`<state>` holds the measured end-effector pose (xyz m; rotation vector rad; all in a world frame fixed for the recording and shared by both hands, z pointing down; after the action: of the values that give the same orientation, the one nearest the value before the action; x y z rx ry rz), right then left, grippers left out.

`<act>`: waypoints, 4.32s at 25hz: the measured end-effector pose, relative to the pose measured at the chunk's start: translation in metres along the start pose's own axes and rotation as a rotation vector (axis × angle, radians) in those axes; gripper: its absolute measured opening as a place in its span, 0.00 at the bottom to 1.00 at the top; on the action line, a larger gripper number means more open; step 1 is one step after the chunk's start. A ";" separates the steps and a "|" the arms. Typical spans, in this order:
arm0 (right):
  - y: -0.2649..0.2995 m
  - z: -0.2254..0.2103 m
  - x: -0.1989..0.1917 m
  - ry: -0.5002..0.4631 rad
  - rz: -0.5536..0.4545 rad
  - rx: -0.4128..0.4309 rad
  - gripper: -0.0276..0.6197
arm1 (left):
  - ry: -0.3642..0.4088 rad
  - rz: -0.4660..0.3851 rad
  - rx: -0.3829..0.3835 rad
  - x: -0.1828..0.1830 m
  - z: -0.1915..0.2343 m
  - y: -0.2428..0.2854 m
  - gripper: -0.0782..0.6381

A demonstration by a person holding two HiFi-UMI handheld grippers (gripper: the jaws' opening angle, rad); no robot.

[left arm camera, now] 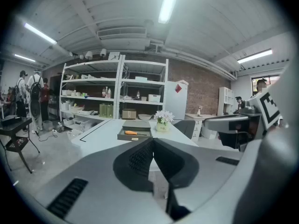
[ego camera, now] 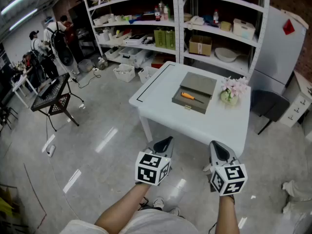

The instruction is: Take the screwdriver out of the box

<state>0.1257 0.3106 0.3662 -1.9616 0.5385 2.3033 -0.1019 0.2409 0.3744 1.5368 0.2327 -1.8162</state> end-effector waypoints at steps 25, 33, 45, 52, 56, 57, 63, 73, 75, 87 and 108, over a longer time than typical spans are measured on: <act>0.057 -0.031 -0.002 -0.043 0.007 0.010 0.10 | -0.005 0.005 -0.018 0.016 0.019 0.058 0.12; 0.119 -0.044 0.009 -0.032 0.023 -0.007 0.14 | -0.008 0.018 -0.038 0.044 0.062 0.103 0.12; 0.191 -0.053 0.018 -0.032 0.080 -0.038 0.17 | -0.026 0.044 -0.095 0.072 0.118 0.158 0.12; 0.227 -0.055 0.024 -0.046 0.117 -0.047 0.20 | -0.038 0.055 -0.119 0.084 0.149 0.178 0.12; 0.244 -0.057 0.026 -0.059 0.131 -0.043 0.22 | -0.041 0.052 -0.123 0.089 0.164 0.187 0.12; 0.248 -0.057 0.027 -0.063 0.136 -0.040 0.22 | -0.042 0.052 -0.123 0.090 0.168 0.188 0.12; 0.267 -0.065 0.026 -0.077 0.169 -0.017 0.24 | -0.043 0.058 -0.129 0.094 0.178 0.202 0.12; 0.313 -0.097 0.020 -0.115 0.224 0.061 0.26 | -0.041 0.085 -0.102 0.099 0.191 0.239 0.12; 0.327 -0.105 0.017 -0.127 0.247 0.094 0.27 | -0.045 0.086 -0.090 0.102 0.194 0.249 0.12; 0.417 -0.141 -0.006 -0.235 0.397 0.317 0.30 | -0.098 0.099 -0.006 0.111 0.215 0.312 0.12; 0.508 -0.140 -0.063 -0.400 0.656 0.611 0.31 | -0.140 0.148 0.083 0.108 0.241 0.364 0.12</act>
<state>0.1300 -0.1970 0.5207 -1.0997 1.7696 2.3107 -0.0636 -0.2003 0.4533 1.4353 -0.0232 -1.8255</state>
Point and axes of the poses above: the fingertips, and each gripper's own axes: y forward along the fingers, z to its left, x out of its top, the point moved 10 cm from there along -y, backward along the fingers, and after that the axes turned 12 degrees about -y, right-handed, at the moved point
